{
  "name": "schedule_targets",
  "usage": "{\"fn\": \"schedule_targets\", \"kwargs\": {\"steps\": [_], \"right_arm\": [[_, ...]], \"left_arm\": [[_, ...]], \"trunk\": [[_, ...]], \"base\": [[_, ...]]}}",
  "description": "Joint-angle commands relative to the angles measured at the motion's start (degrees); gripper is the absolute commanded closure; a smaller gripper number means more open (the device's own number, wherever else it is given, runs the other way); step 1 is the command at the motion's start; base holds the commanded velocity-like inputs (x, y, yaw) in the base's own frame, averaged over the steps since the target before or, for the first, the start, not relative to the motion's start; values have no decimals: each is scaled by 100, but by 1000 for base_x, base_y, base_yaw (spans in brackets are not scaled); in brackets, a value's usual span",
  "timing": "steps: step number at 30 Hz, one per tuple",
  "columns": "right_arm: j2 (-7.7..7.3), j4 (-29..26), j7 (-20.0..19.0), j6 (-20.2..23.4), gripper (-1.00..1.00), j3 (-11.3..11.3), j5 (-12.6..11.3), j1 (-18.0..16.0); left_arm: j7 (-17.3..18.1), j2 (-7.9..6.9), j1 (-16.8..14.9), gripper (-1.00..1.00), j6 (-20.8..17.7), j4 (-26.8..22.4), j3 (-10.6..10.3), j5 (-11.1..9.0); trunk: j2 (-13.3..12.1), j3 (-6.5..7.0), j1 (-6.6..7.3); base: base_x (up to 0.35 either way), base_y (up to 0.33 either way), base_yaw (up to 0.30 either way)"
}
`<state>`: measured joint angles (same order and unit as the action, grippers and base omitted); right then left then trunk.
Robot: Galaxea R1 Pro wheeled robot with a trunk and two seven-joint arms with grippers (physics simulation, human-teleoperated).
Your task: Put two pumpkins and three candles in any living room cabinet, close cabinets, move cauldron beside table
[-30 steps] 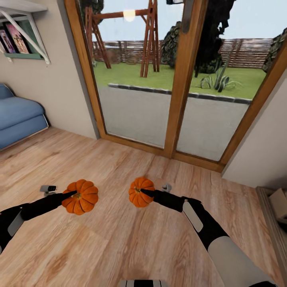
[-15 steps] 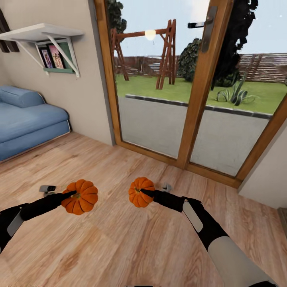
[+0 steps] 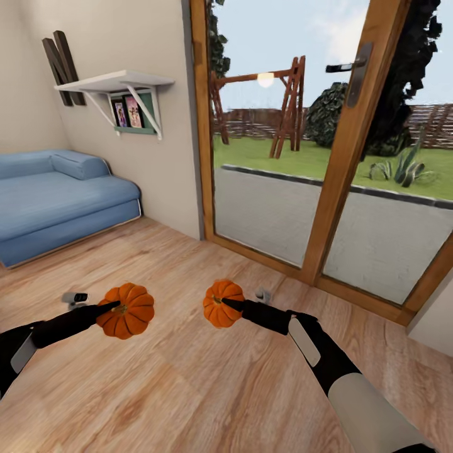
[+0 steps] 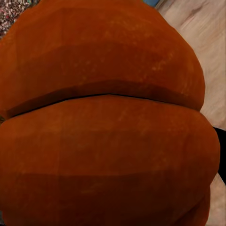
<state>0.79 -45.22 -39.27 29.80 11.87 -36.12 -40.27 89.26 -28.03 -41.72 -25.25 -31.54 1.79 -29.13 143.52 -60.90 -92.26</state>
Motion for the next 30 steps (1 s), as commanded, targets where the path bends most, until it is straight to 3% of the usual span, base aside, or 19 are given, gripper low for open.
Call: {"fn": "schedule_targets", "kwargs": {"steps": [1,14,18,24,26,30], "right_arm": [[0,-4,16,53,100,0,-76,-5],[0,70,27,53,100,4,-20,-6],[0,30,42,80,100,12,-11,-1],[0,60,48,79,100,9,-14,-5],[2,64,142,77,100,12,-16,-4],[24,63,751,62,100,16,-74,0]], "left_arm": [[21,-1,-3,100,-59,-1,5,-5],[21,-8,-3,100,-59,-1,5,-3],[27,-122,-2,100,-53,47,4,-28],[24,-158,-3,100,-46,65,3,-39],[22,-158,-2,100,-47,68,0,-40],[21,-154,5,100,-43,70,-3,-40]], "trunk": [[0,21,4],[-17,322,37],[-17,344,37],[-17,360,37],[-17,361,37],[-17,361,37]], "base": [[0,0,247],[0,0,53],[0,0,223],[0,0,283],[0,0,297],[0,0,300]]}}
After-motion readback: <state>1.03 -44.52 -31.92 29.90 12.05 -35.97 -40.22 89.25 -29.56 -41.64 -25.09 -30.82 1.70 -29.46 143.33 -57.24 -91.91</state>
